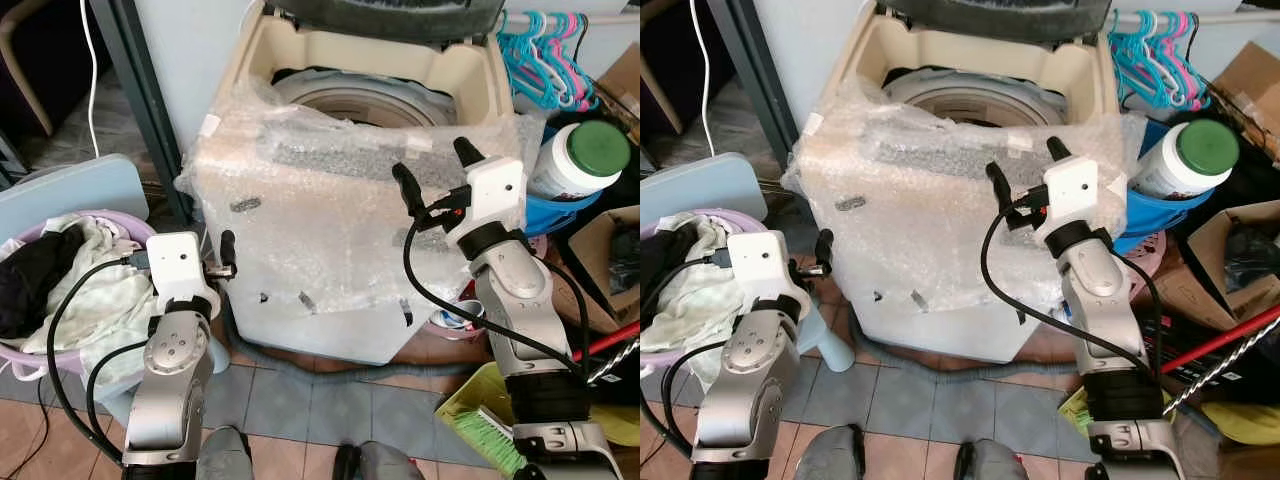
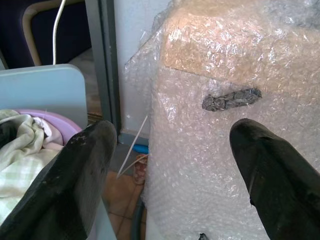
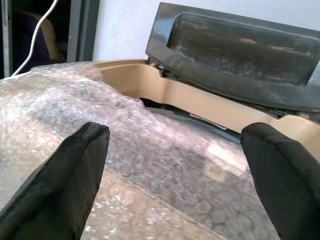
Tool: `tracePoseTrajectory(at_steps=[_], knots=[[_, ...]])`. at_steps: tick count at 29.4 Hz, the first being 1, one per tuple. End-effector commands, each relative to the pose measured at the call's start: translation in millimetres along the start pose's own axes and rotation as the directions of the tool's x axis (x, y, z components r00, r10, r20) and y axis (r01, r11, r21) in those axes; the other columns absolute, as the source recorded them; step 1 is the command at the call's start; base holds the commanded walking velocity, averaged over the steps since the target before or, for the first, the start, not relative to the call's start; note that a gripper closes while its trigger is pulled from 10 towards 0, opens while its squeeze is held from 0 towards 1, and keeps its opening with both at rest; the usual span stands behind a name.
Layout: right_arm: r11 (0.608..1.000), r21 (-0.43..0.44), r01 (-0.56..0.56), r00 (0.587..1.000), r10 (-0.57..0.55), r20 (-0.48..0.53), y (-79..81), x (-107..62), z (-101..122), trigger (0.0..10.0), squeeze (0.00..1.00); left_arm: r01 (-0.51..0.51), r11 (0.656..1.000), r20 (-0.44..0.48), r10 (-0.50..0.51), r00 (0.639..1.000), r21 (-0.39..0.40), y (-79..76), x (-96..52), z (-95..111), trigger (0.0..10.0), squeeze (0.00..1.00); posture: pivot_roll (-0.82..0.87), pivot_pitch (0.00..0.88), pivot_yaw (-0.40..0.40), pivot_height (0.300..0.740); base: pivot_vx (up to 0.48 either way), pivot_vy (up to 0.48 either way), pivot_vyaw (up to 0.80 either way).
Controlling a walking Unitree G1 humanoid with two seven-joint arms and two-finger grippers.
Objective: Clothes washing
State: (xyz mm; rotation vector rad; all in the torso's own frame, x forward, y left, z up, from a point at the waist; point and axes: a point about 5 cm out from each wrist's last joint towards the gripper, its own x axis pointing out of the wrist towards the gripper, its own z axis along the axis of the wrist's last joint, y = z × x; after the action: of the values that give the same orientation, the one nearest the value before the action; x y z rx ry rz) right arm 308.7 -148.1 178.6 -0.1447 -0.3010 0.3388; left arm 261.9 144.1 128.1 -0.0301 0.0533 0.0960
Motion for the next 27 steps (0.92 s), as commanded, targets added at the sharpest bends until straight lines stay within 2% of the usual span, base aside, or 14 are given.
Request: tracePoseTrajectory(at_steps=[1,10,17,23,27], knots=[[1.0,0.003,-0.013,1.0,0.013,-0.005,11.2,-2.4,4.8,10.0,0.0,-0.013,1.0,-0.001,0.013,1.0,0.01,1.8,0.2,-0.9,10.0,0.0,0.03,0.08,-0.042,0.74,0.0,0.48,0.8],[0.995,0.101,-0.009,0.996,0.018,-0.084,37.1,-12.4,-6.8,10.0,0.0,-0.027,0.999,-0.002,0.027,1.0,0.019,3.1,-0.3,-0.8,10.0,0.0,0.04,0.089,-0.041,0.74,0.0,0.48,0.8],[0.992,0.127,-0.007,0.994,0.021,-0.105,39.8,-10.6,-10.7,10.0,0.0,-0.031,0.999,0.01,0.031,0.999,0.034,4.4,-1.3,0.4,10.0,0.0,0.05,0.099,-0.042,0.74,0.0,0.455,0.8],[0.99,0.141,-0.016,0.991,0.034,-0.127,42.4,-11.9,-13.8,10.0,0.0,-0.046,0.998,0.028,0.044,0.999,0.053,7.2,-2.7,1.3,10.0,0.0,0.06,0.101,-0.043,0.74,0.0,0.0,0.7],[0.988,0.153,-0.006,0.99,0.028,-0.14,44.4,-12.2,-17.4,10.0,0.0,-0.052,0.998,0.016,0.051,0.999,0.029,9.6,-1.5,-1.6,10.0,0.0,0.06,0.096,-0.044,0.74,0.0,0.0,0.0]])
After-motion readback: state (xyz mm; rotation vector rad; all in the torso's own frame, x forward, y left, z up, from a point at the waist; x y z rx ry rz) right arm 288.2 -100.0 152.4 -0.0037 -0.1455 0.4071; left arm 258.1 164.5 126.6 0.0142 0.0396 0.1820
